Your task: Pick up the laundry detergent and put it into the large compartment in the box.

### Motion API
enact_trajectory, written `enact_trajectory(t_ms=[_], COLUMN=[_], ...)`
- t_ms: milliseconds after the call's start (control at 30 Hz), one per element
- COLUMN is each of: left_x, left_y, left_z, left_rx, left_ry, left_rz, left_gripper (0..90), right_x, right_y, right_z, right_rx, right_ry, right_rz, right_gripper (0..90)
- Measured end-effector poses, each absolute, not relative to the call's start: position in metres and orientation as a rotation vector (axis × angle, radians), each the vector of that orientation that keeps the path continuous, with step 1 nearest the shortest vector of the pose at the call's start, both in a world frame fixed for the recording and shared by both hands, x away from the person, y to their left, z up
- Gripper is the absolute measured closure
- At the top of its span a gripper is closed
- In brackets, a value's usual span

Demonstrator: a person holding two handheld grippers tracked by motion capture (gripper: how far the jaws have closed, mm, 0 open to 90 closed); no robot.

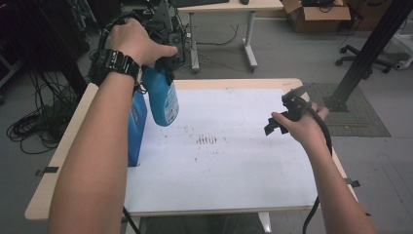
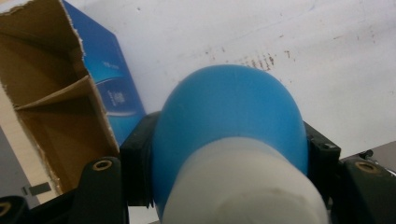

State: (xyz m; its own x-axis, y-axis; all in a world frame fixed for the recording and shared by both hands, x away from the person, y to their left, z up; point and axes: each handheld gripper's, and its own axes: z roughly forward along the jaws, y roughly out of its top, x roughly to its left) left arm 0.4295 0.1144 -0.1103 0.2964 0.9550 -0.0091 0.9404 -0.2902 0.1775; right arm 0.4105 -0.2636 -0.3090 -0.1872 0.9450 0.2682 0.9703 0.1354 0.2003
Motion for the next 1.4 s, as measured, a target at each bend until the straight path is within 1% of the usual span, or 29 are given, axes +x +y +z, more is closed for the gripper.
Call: enact_trajectory(t_ms=[333,533,767,1400], left_x=[0.428,0.426,0.425,0.423], left_y=[0.139,0.164,0.188,0.237], left_z=[-0.107,-0.107,-0.108,-0.109], left_rx=[2.344,2.302,2.245,2.123], left_ry=[1.842,1.908,1.967,2.092], left_rz=[0.159,0.191,0.198,0.25], left_gripper=[37.2,37.2,37.2,37.3], right_x=[0.41,0.411,0.412,0.414], right_y=[-0.267,-0.267,-0.266,-0.264], right_z=[-0.308,-0.309,-0.312,-0.316], right_rx=[-1.96,-1.965,-1.958,-1.966], right_ry=[-2.3,-2.295,-2.298,-2.292], right_rz=[-0.512,-0.508,-0.499,-0.476], right_gripper=[3.5,3.5,3.5,3.5])
